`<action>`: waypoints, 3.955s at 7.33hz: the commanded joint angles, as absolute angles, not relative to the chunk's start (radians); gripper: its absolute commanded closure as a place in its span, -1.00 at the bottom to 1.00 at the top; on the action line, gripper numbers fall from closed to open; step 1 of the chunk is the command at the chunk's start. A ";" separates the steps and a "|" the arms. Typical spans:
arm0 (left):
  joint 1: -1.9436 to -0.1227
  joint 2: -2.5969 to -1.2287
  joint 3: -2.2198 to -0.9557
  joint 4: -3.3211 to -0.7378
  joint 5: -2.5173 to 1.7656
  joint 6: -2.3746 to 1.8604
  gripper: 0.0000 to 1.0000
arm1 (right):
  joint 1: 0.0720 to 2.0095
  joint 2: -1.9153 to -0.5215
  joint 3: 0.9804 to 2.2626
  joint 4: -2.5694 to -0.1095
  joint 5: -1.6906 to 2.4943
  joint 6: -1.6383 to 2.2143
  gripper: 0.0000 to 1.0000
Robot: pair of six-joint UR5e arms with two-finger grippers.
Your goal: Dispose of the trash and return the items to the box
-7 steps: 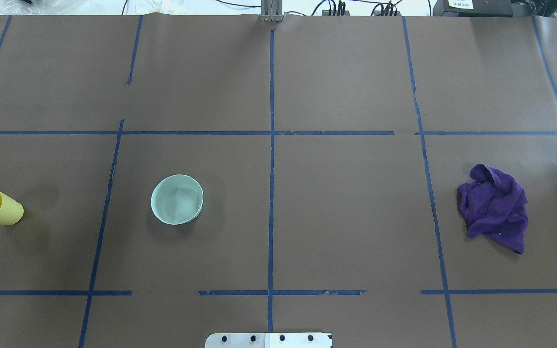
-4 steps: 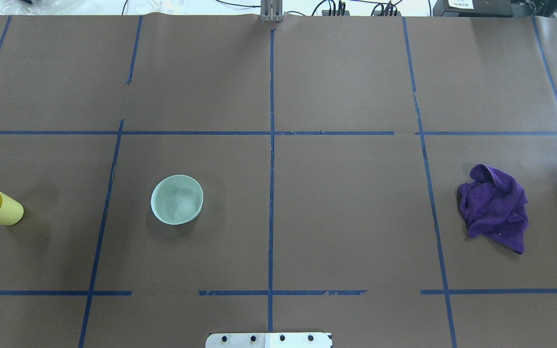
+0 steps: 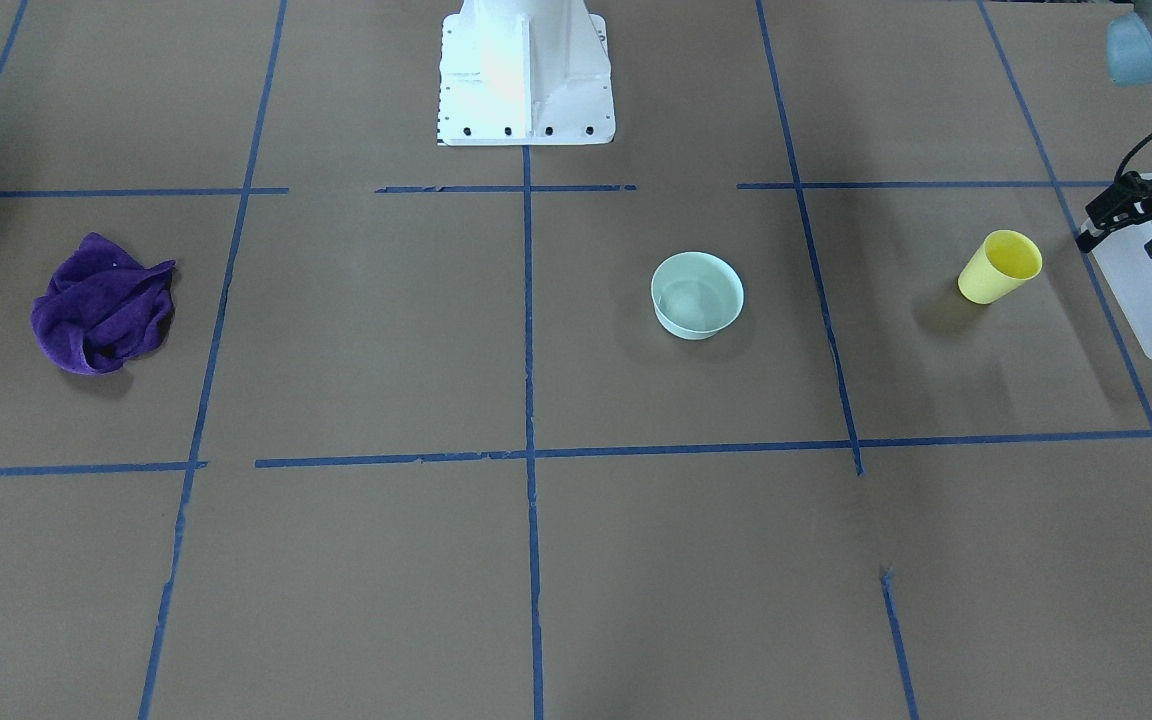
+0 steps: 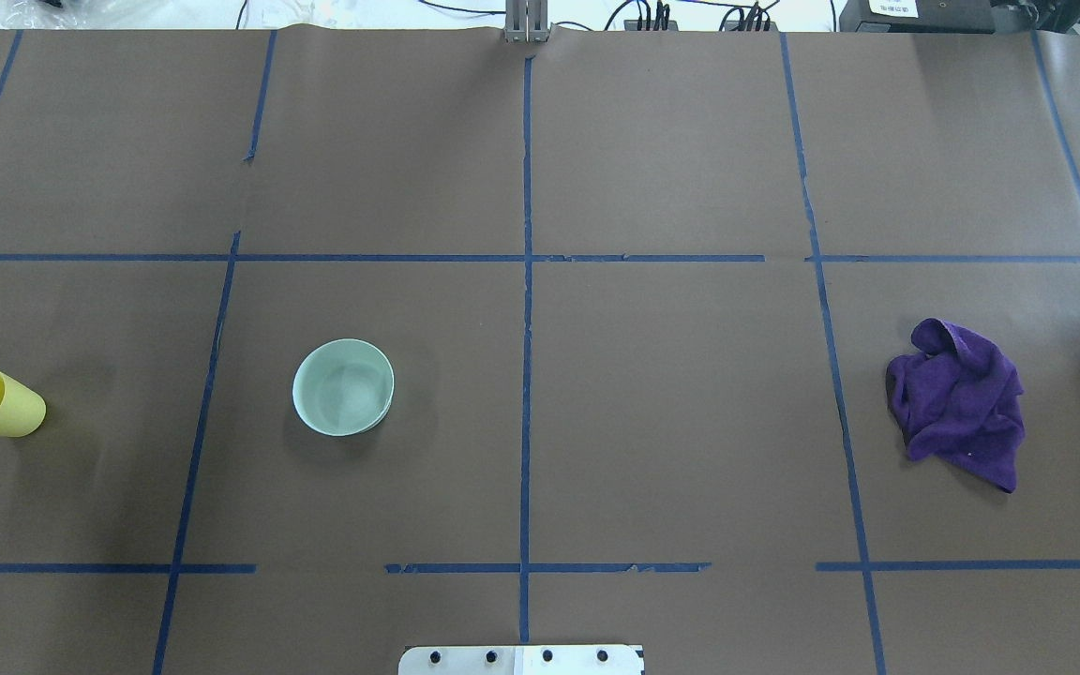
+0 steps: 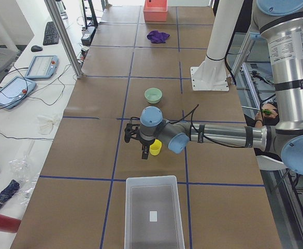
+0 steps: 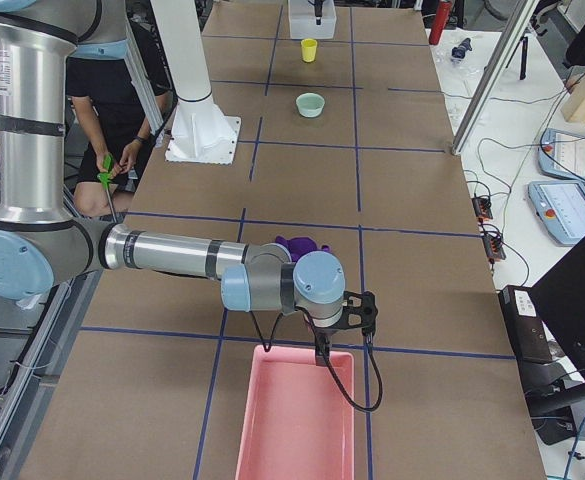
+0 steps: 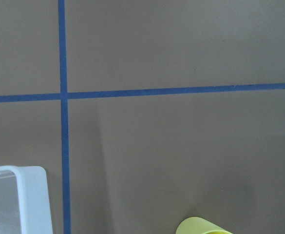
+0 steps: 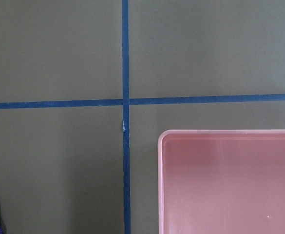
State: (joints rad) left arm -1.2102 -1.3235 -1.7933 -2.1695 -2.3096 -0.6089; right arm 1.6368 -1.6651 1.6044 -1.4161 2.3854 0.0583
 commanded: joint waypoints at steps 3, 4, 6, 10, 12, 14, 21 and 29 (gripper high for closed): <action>-1.088 -1.304 -1.705 -2.374 -2.255 -0.770 -0.96 | 1.637 -1.664 1.606 -1.416 2.385 0.058 -1.00; -1.051 -1.304 -1.701 -2.410 -2.229 -0.820 -0.96 | 1.637 -1.663 1.606 -1.416 2.385 0.058 -1.00; -1.032 -1.304 -1.700 -2.411 -2.226 -0.825 -0.96 | 1.635 -1.663 1.606 -1.416 2.385 0.058 -1.00; -0.999 -1.304 -1.680 -2.411 -2.194 -0.828 -0.85 | 1.635 -1.663 1.605 -1.417 2.384 0.058 -1.00; -0.996 -1.305 -1.681 -2.413 -2.194 -0.830 -0.25 | 1.635 -1.663 1.606 -1.417 2.384 0.058 -1.00; -0.993 -1.307 -1.678 -2.413 -2.194 -0.828 0.25 | 1.637 -1.663 1.606 -1.416 2.385 0.058 -1.00; -1.014 -1.302 -1.743 -2.411 -2.204 -0.851 1.00 | 1.634 -1.667 1.672 -1.417 2.399 0.060 -1.00; -1.077 -1.312 -1.829 -2.309 -2.290 -0.834 1.00 | 1.219 -1.715 1.671 -0.944 2.358 0.699 -1.00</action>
